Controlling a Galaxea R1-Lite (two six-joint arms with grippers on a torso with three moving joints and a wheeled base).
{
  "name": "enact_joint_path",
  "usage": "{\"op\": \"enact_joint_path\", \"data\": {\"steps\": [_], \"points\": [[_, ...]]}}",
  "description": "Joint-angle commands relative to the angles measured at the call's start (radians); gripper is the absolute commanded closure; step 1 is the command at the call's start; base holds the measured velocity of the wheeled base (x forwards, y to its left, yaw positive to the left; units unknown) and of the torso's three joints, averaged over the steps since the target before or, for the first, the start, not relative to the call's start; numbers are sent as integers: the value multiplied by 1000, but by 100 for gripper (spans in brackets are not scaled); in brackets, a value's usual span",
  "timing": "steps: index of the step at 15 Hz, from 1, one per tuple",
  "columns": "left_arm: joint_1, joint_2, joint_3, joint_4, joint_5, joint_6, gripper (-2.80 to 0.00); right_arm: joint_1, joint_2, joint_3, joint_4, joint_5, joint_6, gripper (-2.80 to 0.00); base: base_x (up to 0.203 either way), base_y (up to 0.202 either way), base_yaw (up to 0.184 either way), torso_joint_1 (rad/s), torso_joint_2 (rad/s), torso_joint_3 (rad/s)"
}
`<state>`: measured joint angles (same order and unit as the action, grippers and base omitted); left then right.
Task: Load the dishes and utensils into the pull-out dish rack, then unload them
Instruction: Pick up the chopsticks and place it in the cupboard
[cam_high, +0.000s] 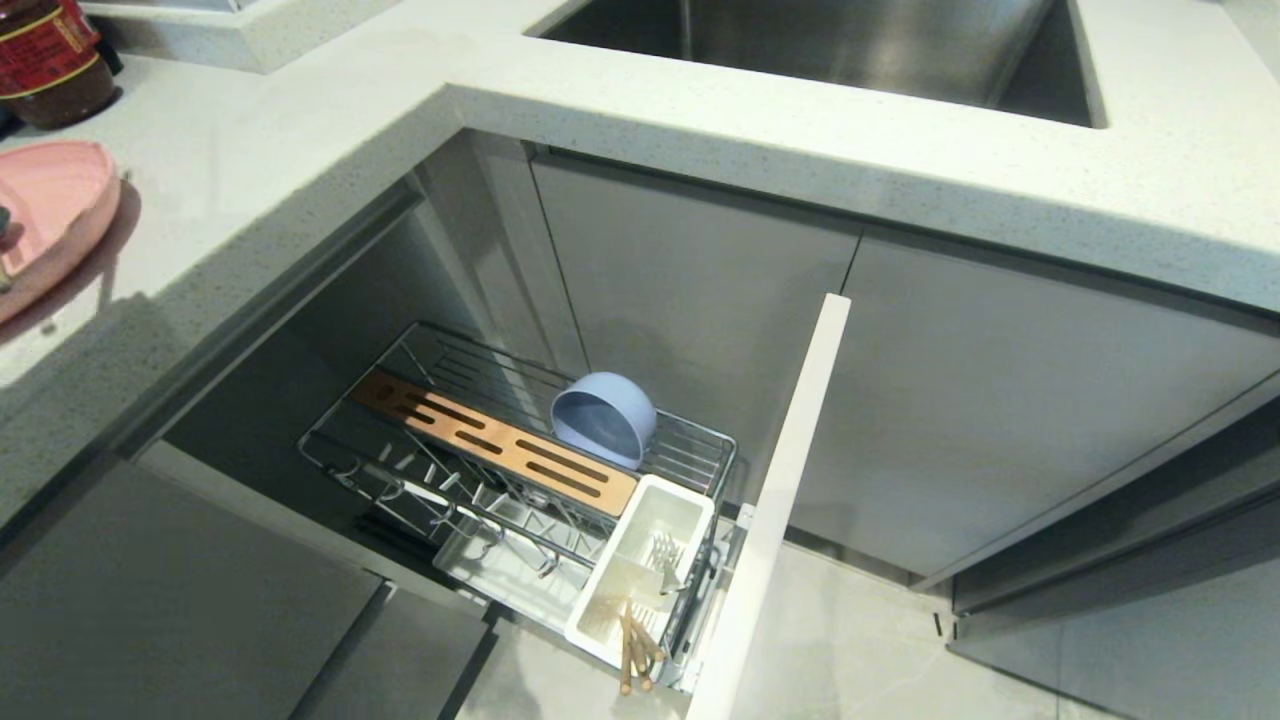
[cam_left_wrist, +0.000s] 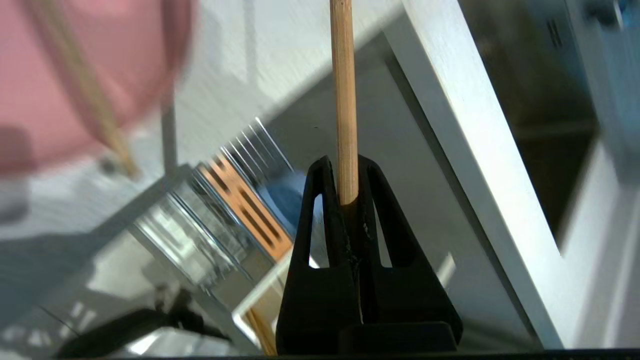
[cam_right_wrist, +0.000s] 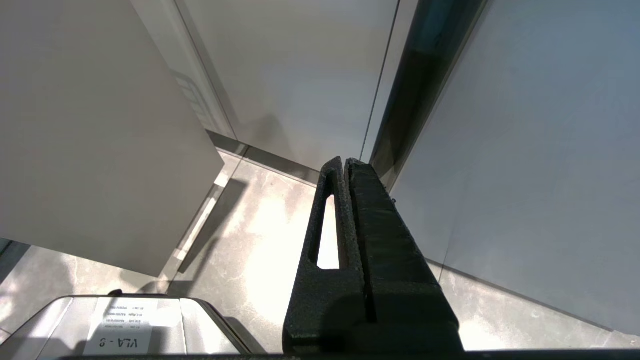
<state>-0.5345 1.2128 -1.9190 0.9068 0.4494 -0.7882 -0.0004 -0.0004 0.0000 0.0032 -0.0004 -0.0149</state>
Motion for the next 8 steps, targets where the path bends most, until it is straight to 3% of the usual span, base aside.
{"op": "enact_joint_path", "data": {"steps": [1,3,6,8], "points": [[-99,-5,28,16,-12,-17,0,0,0,0,0,0,0,0,0,0,0,0,0,0],[-166,14,59,50,-117,-28,0,0,0,0,0,0,0,0,0,0,0,0,0,0],[-208,42,71,128,-282,-31,0,0,0,0,0,0,0,0,0,0,0,0,0,0],[-220,85,64,203,-331,-26,0,-1,0,0,0,0,0,0,0,0,0,0,0,0]]}}
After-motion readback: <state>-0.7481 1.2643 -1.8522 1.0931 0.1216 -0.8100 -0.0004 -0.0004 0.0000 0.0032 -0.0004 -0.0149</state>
